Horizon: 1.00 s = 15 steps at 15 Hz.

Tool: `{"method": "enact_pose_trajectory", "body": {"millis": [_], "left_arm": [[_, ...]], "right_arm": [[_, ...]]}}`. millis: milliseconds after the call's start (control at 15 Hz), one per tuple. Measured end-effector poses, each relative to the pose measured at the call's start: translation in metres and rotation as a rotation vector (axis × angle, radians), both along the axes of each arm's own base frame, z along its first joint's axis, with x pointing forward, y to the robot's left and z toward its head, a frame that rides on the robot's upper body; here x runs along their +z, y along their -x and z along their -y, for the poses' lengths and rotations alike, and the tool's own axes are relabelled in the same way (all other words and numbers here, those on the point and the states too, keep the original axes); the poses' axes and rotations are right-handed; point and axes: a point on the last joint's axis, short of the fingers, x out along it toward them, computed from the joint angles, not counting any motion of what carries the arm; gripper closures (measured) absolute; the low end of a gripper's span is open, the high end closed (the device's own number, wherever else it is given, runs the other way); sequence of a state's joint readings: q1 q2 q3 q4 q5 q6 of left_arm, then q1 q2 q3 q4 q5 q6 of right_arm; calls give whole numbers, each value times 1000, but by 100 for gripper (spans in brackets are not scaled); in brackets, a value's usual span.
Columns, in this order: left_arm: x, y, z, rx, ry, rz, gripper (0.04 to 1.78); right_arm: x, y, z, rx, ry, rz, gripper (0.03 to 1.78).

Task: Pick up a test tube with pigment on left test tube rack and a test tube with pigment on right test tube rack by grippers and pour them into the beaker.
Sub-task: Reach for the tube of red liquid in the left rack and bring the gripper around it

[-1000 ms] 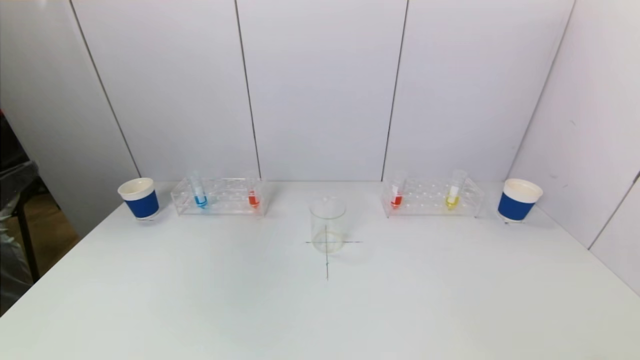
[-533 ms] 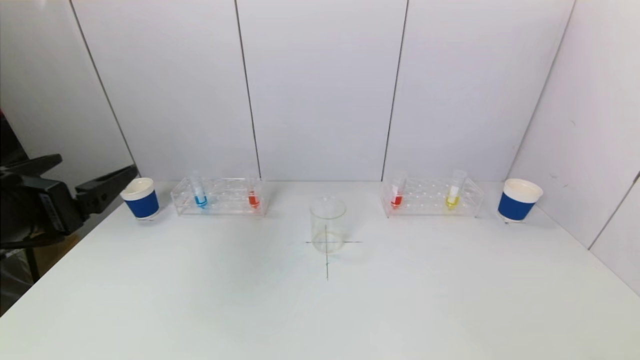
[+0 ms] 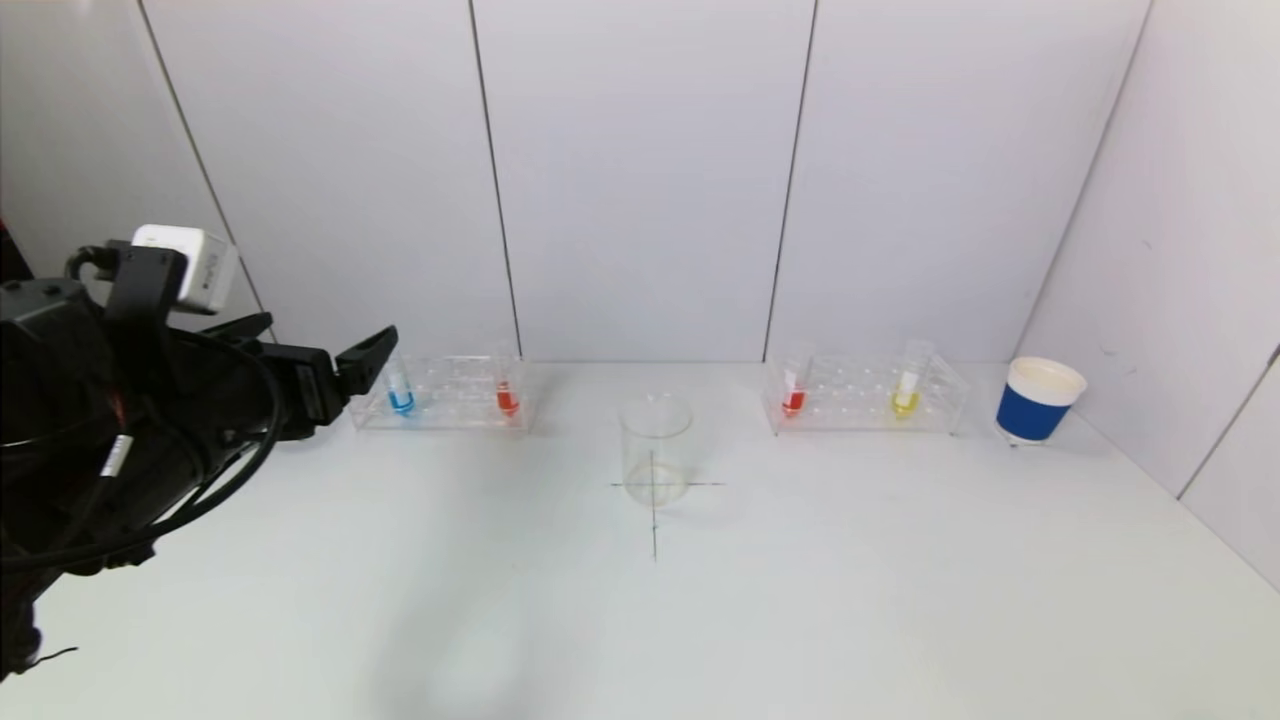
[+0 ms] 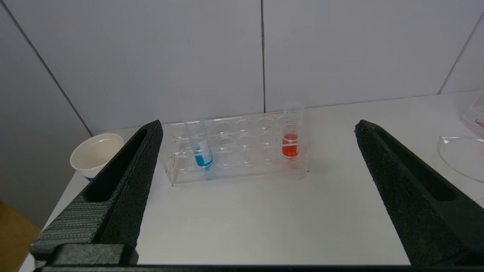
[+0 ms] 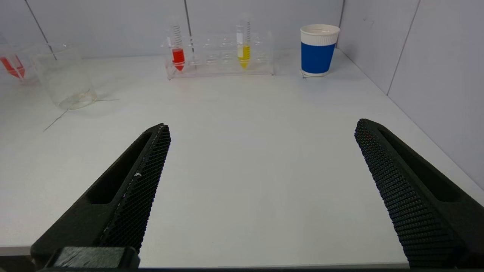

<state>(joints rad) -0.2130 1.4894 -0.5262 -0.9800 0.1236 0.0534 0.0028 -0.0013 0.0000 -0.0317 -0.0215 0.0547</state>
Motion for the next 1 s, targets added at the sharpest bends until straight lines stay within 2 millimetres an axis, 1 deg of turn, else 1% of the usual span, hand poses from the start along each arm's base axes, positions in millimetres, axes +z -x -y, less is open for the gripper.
{"method": "enact_pose_trajectory", "body": {"millis": [267,467,800,1000], "left_arm": [[-28,-37,20,-19,4,30,5],[-51,-59,34,-40,3,17,5],[-88,-88,60,-8,5,28,5],[-106,-103,69,-10,5,4,5]], "right_arm": [[0,0,0,0,0,0,4],[0,0,0,0,0,0,4],[0,0,0,0,0,0,4],[0,0,0,0,0,0,4]]}}
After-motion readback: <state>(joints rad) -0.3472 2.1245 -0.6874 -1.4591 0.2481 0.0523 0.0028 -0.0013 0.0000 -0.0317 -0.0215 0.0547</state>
